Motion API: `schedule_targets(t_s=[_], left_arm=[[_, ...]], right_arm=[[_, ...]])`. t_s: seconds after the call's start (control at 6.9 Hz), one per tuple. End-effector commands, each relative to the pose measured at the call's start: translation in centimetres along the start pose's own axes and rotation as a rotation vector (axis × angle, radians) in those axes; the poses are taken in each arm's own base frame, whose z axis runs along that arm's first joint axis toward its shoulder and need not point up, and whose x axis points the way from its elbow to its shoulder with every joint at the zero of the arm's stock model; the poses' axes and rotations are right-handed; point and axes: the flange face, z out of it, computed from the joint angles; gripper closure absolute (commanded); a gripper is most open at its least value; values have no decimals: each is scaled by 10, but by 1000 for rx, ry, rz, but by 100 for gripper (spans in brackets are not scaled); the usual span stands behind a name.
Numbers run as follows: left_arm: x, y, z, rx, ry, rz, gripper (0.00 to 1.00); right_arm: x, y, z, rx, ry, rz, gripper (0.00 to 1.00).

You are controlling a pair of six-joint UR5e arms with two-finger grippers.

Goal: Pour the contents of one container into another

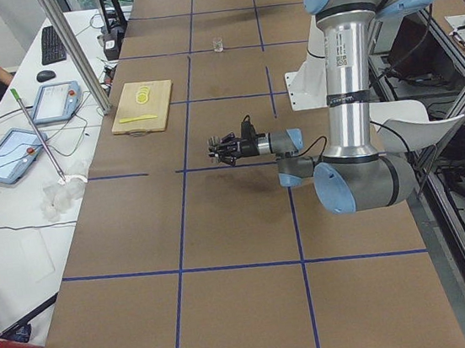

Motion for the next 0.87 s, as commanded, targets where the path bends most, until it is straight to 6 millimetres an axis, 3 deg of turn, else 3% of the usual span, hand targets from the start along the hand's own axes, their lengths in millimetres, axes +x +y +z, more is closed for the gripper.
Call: schedule_targets(t_s=[0.0, 0.15, 0.44, 0.73], left_arm=[[5, -1, 0, 13, -4, 4, 100], [9, -3, 0, 14, 0, 43, 100], [12, -6, -1, 13, 10, 33, 100], [20, -7, 0, 14, 17, 32, 100]], right_arm=[[-41, -33, 5, 71, -24, -2, 0], [-68, -41, 15, 134, -29, 35, 0], [-140, -51, 48, 265, -62, 130, 0], [-205, -50, 54, 344, -84, 182, 0]])
